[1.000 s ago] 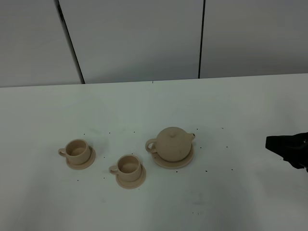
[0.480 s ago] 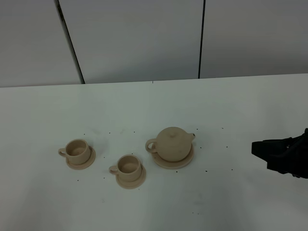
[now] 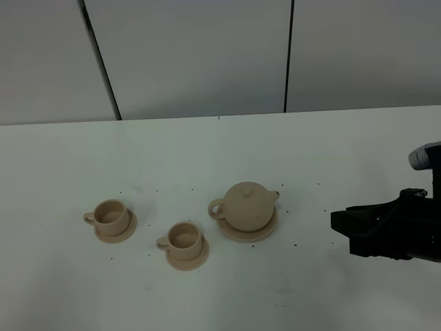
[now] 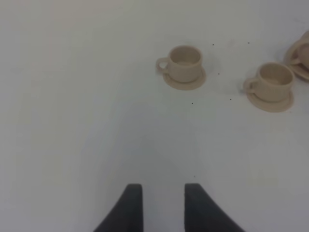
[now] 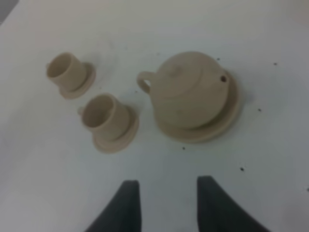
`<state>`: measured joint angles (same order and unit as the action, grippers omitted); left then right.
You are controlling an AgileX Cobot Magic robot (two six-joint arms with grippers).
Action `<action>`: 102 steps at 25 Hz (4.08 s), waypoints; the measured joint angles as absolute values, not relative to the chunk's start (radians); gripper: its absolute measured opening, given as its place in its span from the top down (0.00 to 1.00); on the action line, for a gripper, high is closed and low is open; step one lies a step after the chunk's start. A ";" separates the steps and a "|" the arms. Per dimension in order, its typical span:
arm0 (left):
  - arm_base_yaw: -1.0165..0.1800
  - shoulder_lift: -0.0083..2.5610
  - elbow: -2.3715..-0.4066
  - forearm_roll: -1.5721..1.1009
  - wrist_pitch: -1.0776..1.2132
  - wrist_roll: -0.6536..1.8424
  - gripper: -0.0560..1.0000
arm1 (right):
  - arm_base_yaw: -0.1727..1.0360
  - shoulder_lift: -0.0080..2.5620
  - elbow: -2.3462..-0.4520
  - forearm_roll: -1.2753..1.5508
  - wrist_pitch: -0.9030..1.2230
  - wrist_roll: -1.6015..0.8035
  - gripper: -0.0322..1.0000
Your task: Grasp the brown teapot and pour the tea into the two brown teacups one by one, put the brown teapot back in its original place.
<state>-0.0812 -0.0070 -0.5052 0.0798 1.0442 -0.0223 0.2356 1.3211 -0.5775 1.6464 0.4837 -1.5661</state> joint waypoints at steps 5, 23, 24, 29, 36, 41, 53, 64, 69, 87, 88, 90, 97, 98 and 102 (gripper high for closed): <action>-0.081 -0.007 -0.505 0.080 1.044 -0.022 0.68 | 0.283 1.363 -0.606 1.646 0.479 -1.606 0.68; -0.081 -0.007 -0.505 0.080 1.044 -0.021 0.68 | 0.326 1.543 -0.776 1.645 0.533 -1.649 0.64; -0.081 -0.007 -0.505 0.080 1.044 -0.021 0.68 | 0.326 1.555 -0.792 1.645 0.540 -1.648 0.65; -0.081 -0.007 -0.505 0.080 1.044 -0.021 0.68 | 0.340 1.594 -0.854 1.643 0.557 -1.649 0.69; -0.081 -0.007 -0.505 0.081 1.044 -0.021 0.68 | 0.390 1.642 -0.937 1.642 0.565 -1.649 0.73; -0.081 -0.007 -0.505 0.081 1.044 -0.021 0.68 | 0.414 1.691 -1.000 1.642 0.567 -1.640 0.73; -0.081 -0.007 -0.505 0.081 1.044 -0.021 0.68 | 0.428 1.844 -1.141 1.641 0.566 -1.536 0.73; -0.081 -0.007 -0.505 0.081 1.044 -0.022 0.68 | 0.535 1.978 -1.314 1.505 0.477 -1.359 0.73; -0.081 -0.007 -0.505 0.081 1.044 -0.022 0.68 | 0.545 2.018 -1.368 1.422 0.469 -1.253 0.73; -0.081 -0.007 -0.505 0.082 1.044 -0.021 0.68 | 0.584 2.182 -1.672 0.979 0.526 -0.796 0.73; -0.081 -0.007 -0.505 0.082 1.044 -0.021 0.68 | 0.584 2.195 -1.691 0.948 0.538 -0.751 0.73; -0.081 -0.007 -0.505 0.082 1.044 -0.020 0.68 | 0.584 2.222 -1.736 0.871 0.563 -0.669 0.73; -0.081 -0.007 -0.505 0.082 1.044 -0.021 0.68 | 0.584 2.296 -1.835 0.691 0.628 -0.472 0.73; -0.081 -0.007 -0.505 0.082 1.044 -0.021 0.68 | 0.584 2.304 -1.846 0.671 0.640 -0.446 0.73; -0.081 -0.007 -0.505 0.082 1.044 -0.021 0.68 | 0.584 2.332 -1.877 0.631 0.664 -0.400 0.73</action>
